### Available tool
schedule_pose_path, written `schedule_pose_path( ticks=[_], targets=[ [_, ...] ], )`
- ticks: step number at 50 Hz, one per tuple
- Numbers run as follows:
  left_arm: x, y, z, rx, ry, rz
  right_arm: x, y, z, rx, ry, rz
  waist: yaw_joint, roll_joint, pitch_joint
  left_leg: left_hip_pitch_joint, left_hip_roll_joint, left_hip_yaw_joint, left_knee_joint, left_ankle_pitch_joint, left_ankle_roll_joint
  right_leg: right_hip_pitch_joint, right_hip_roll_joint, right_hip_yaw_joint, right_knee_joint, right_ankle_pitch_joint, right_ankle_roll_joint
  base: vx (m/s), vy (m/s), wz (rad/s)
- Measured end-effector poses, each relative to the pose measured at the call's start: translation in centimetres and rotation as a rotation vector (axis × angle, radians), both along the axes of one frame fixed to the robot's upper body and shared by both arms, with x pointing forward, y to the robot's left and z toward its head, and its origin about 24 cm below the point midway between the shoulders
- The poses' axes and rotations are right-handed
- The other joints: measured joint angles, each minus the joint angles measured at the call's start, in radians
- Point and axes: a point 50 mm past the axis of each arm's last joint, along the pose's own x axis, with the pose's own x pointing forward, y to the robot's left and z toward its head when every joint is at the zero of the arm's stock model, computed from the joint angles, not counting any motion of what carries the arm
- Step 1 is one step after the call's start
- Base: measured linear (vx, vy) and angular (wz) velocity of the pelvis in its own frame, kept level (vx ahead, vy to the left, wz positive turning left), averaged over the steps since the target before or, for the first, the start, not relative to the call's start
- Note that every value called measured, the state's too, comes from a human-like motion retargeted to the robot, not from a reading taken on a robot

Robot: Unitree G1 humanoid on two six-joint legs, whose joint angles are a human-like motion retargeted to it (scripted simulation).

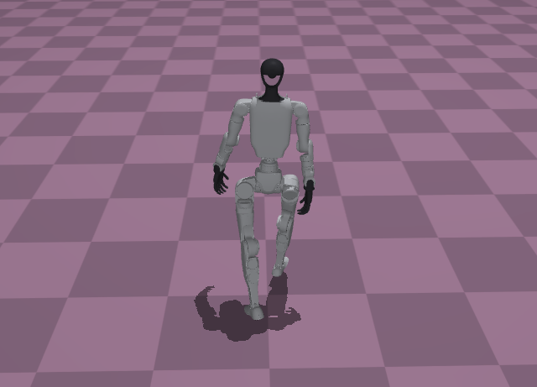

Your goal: Walk run

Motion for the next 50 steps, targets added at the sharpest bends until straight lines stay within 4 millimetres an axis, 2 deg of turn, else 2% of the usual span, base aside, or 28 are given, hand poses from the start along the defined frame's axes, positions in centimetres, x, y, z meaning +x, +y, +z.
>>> schedule_pose_path(
  ticks=[2,3,5,8,10,12,14,17,19,21,24,27,29,30,33,35,37,38,42,45,50],
  targets=[
    [-3.9,-0.9,-1.3,-0.012,0.131,0.020,0.9,0.1,-0.1,-0.010,-0.026,-0.012,-0.018,-0.017,0.003,-0.003,0.026,0.047,0.135,0.217,-0.013,0.065,-0.002,0.106,0.013,-0.041,0.001,1.15,-0.13,0.61],
    [-5.3,-1.3,-1.6,-0.017,0.176,0.028,1.1,0.0,-0.1,-0.017,-0.035,-0.010,-0.008,-0.037,0.000,-0.013,0.023,0.075,0.190,0.291,-0.006,0.102,-0.010,0.113,-0.006,-0.056,-0.005,0.95,-0.13,-0.02],
    [-8.2,-1.8,-2.1,-0.026,0.284,0.039,2.1,-0.1,-0.2,-0.029,-0.066,-0.009,0.035,-0.079,0.004,-0.082,0.004,0.103,0.395,0.415,0.003,0.207,-0.074,0.009,-0.056,-0.083,0.000,0.93,-0.15,-0.19],
    [-11.2,-2.3,-2.3,-0.038,0.408,0.056,4.8,-0.6,-0.2,-0.034,-0.131,0.021,0.061,-0.130,0.027,-0.220,0.094,0.171,0.701,0.323,0.053,0.309,-0.105,0.002,-0.097,-0.126,0.021,0.77,-0.12,0.41],
    [-12.6,-2.7,-2.4,-0.055,0.456,0.070,6.9,-1.1,-0.1,-0.052,-0.176,0.056,0.083,-0.124,0.038,-0.328,0.169,0.187,0.806,0.267,0.067,0.372,-0.081,-0.025,-0.146,-0.134,0.029,0.66,-0.07,0.16],
    [-14.3,-3.5,-2.4,-0.078,0.501,0.096,9.4,-1.8,0.2,-0.089,-0.234,0.102,0.121,-0.101,0.037,-0.459,0.191,0.163,0.808,0.199,0.050,0.440,-0.038,-0.094,-0.216,-0.138,0.032,0.63,-0.04,-0.25],
    [-15.5,-3.9,-2.4,-0.086,0.536,0.120,11.2,-2.2,0.5,-0.109,-0.282,0.136,0.149,-0.091,0.035,-0.530,0.216,0.191,0.750,0.143,0.064,0.473,-0.009,-0.082,-0.243,-0.150,0.040,0.59,-0.04,-0.32],
    [-17.2,-4.4,-2.2,-0.093,0.591,0.152,14.5,-2.5,1.2,-0.125,-0.385,0.188,0.191,-0.068,0.038,-0.627,0.241,0.251,0.555,0.076,0.120,0.540,0.036,-0.105,-0.279,-0.182,0.060,0.74,-0.03,-0.28],
    [-17.9,-4.8,-2.1,-0.098,0.625,0.166,16.5,-2.5,1.7,-0.133,-0.454,0.219,0.217,-0.049,0.047,-0.672,0.211,0.237,0.365,0.074,0.136,0.588,0.069,-0.096,-0.297,-0.205,0.072,0.65,0.01,-0.37],
    [-18.3,-5.2,-2.1,-0.113,0.658,0.166,18.0,-2.6,2.3,-0.144,-0.517,0.245,0.246,-0.037,0.052,-0.722,0.165,0.156,0.183,0.093,0.128,0.639,0.088,-0.096,-0.307,-0.231,0.093,0.81,0.04,-0.45],
    [-18.3,-5.5,-2.1,-0.142,0.682,0.147,18.9,-2.6,2.6,-0.143,-0.563,0.277,0.264,-0.041,0.046,-0.765,0.126,0.098,0.058,0.095,0.148,0.681,0.084,-0.072,-0.289,-0.261,0.131,0.83,0.07,-0.25],
    [-18.0,-5.4,-2.1,-0.149,0.678,0.131,18.3,-2.2,2.4,-0.116,-0.559,0.311,0.273,-0.041,0.033,-0.759,0.122,0.111,0.088,0.121,0.198,0.716,0.083,-0.021,-0.250,-0.255,0.184,0.93,0.13,-0.36],
    [-17.8,-5.1,-2.1,-0.131,0.665,0.130,16.6,-2.0,1.8,-0.092,-0.512,0.327,0.294,-0.031,0.019,-0.735,0.154,0.139,0.144,0.149,0.202,0.747,0.082,-0.001,-0.207,-0.197,0.233,1.05,0.16,-0.78],
    [-17.6,-4.9,-2.2,-0.119,0.655,0.133,15.4,-1.9,1.5,-0.078,-0.479,0.332,0.304,-0.025,0.011,-0.722,0.186,0.140,0.175,0.164,0.192,0.761,0.080,0.001,-0.177,-0.148,0.258,0.95,0.13,-0.88],
    [-16.5,-4.5,-2.3,-0.101,0.613,0.159,11.9,-1.2,0.5,-0.074,-0.371,0.312,0.295,-0.004,-0.003,-0.663,0.178,0.040,0.201,0.091,0.201,0.724,0.068,0.030,-0.003,0.101,0.257,0.91,0.15,-0.52],
    [-15.4,-4.1,-2.4,-0.103,0.575,0.160,9.5,-1.2,0.1,-0.092,-0.299,0.268,0.269,0.030,-0.015,-0.576,0.218,0.105,0.161,0.056,0.204,0.664,0.075,0.005,0.177,0.244,0.253,0.91,0.19,-0.12],
    [-13.4,-3.3,-2.4,-0.102,0.512,0.160,8.1,-1.3,0.0,-0.102,-0.255,0.238,0.256,0.052,-0.014,-0.508,0.247,0.157,0.128,0.031,0.190,0.576,0.036,-0.032,0.371,0.221,0.222,0.72,0.15,-0.54],
    [-12.0,-2.8,-2.3,-0.090,0.472,0.159,7.7,-1.3,-0.1,-0.103,-0.239,0.227,0.250,0.058,-0.011,-0.482,0.250,0.171,0.115,0.018,0.183,0.518,0.010,-0.034,0.463,0.169,0.205,0.72,0.14,-0.59],
    [-6.2,-0.5,-1.6,0.007,0.290,0.113,5.3,-1.2,-0.2,-0.109,-0.172,0.157,0.180,0.050,0.009,-0.371,0.183,0.179,0.008,0.006,0.171,0.276,-0.063,-0.050,0.643,0.064,0.191,0.55,0.10,0.22],
    [-1.9,0.7,-0.5,0.053,0.159,0.049,3.3,-1.0,-0.2,-0.097,-0.113,0.090,0.117,0.045,0.006,-0.325,0.138,0.144,-0.039,-0.008,0.161,0.150,-0.083,-0.100,0.548,-0.006,0.169,0.64,0.07,0.84],
    [4.6,1.4,1.9,0.059,-0.039,-0.023,0.3,-0.2,-0.1,-0.061,-0.029,0.005,0.022,0.023,0.009,-0.230,0.062,0.075,-0.088,-0.055,0.139,0.028,-0.045,-0.103,0.067,-0.095,0.087,0.75,-0.03,0.89]
  ],
)
